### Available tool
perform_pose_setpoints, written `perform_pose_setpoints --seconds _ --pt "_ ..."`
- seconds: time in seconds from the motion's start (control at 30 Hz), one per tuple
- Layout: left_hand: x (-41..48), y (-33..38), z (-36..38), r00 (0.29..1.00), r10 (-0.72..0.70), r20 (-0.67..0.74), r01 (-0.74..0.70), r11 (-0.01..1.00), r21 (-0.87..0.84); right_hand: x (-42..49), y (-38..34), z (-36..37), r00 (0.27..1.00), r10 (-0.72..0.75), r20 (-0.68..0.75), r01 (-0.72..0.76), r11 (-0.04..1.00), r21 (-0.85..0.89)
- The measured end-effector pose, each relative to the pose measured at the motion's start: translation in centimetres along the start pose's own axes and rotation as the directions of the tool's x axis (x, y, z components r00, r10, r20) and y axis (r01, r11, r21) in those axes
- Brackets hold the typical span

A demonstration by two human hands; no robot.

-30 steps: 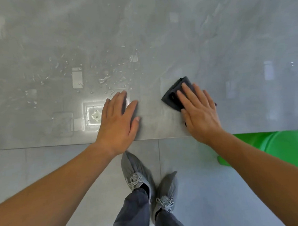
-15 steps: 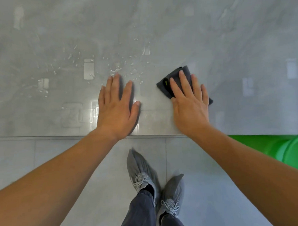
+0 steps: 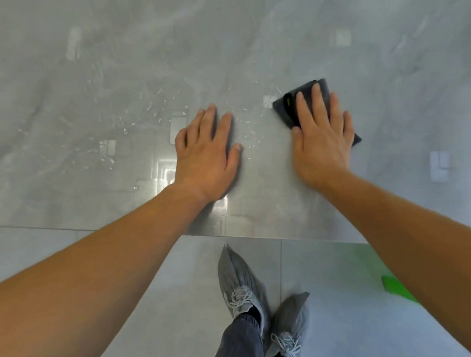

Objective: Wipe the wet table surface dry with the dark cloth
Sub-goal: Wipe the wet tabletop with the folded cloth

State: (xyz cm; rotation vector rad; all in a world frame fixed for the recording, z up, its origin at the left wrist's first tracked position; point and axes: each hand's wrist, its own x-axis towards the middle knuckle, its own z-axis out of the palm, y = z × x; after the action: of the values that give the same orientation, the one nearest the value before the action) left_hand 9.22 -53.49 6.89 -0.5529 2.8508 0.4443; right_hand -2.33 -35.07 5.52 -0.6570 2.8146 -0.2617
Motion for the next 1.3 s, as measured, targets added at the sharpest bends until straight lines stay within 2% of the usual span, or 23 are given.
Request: perform_pose_setpoints --seconds 0.07,0.13,0.2,0.27,0.3,0.4,0.47,0.53,0.63,0.7,0.77,0.83,0.9,0.97,1.07,1.13,1.23,1.3 --pt "0.0 -0.1 -0.2 1.0 -0.007 -0.004 0.007 1.0 -0.01 0.1 -1.1 0.1 1.0 0.008 -0.012 -0.009 1.0 -0.012" --pt "0.0 0.1 -0.2 1.0 -0.005 -0.003 0.005 1.0 -0.026 -2.3 -1.3 0.5 0.992 -0.129 0.015 0.129 0.991 -0.042" --pt "0.1 0.1 -0.4 1.0 -0.013 0.0 0.013 0.999 -0.042 -4.6 -0.9 0.7 0.948 -0.306 0.083 0.312 0.948 -0.068" --pt "0.3 0.1 -0.5 1.0 -0.022 0.002 0.022 0.998 -0.051 -3.3 0.2 0.2 0.924 -0.364 0.12 0.375 0.923 -0.086" --pt "0.4 0.1 -0.5 1.0 -0.024 0.003 0.024 0.998 -0.054 -1.5 0.3 -0.2 0.941 -0.322 0.107 0.331 0.94 -0.085" --pt "0.6 -0.1 -0.7 1.0 -0.012 -0.003 0.012 0.999 -0.045 4.8 -0.8 -1.3 0.999 -0.015 0.031 0.015 1.0 0.01" --pt "1.0 -0.4 -1.0 1.0 0.005 -0.021 -0.006 0.999 -0.035 6.6 -2.1 -1.4 0.998 0.063 0.002 -0.063 0.997 0.034" --pt "1.5 -0.8 -1.2 0.999 0.02 -0.032 -0.021 0.999 -0.043 5.2 -2.9 -0.9 1.0 -0.02 0.01 0.02 1.0 -0.003" --pt "2.7 -1.3 -1.8 0.998 0.061 -0.034 -0.063 0.996 -0.066 1.7 -2.2 -0.6 0.97 -0.228 0.087 0.234 0.971 -0.055" --pt "3.9 -1.5 -2.0 0.997 0.077 -0.019 -0.078 0.995 -0.061 3.0 -1.1 -1.2 0.951 -0.278 0.134 0.286 0.957 -0.05" --pt "5.0 -1.7 -2.1 0.998 0.067 -0.001 -0.067 0.996 -0.059 6.4 -0.8 -1.9 0.973 -0.208 0.102 0.213 0.976 -0.051" --pt "5.6 -1.8 -2.1 0.998 0.058 0.003 -0.058 0.997 -0.046 10.2 -1.4 -2.3 0.997 -0.059 0.051 0.059 0.998 0.003" --pt "5.8 -1.8 -2.2 0.998 0.056 -0.009 -0.057 0.997 -0.045 11.9 -2.3 -2.3 0.999 0.032 0.011 -0.032 0.999 0.024" --pt "5.9 -1.7 -2.4 0.999 0.047 -0.018 -0.048 0.997 -0.056 10.6 -3.0 -1.9 1.0 -0.008 0.009 0.008 1.0 0.003" --pt "6.1 -1.5 -2.6 1.0 0.03 -0.008 -0.03 0.998 -0.056 6.3 -2.6 -1.5 0.973 -0.221 0.073 0.225 0.973 -0.056" --pt "6.4 -1.5 -2.8 1.0 0.029 -0.005 -0.029 0.998 -0.052 5.3 -1.6 -1.6 0.945 -0.3 0.126 0.309 0.949 -0.056" --pt "6.9 -1.7 -3.3 0.998 0.05 -0.044 -0.052 0.997 -0.052 9.3 -0.4 -2.5 0.957 -0.266 0.118 0.275 0.959 -0.063" --pt "7.6 -2.0 -3.8 0.995 0.064 -0.077 -0.07 0.995 -0.074 14.0 -0.5 -3.2 0.991 -0.124 0.051 0.126 0.991 -0.037"
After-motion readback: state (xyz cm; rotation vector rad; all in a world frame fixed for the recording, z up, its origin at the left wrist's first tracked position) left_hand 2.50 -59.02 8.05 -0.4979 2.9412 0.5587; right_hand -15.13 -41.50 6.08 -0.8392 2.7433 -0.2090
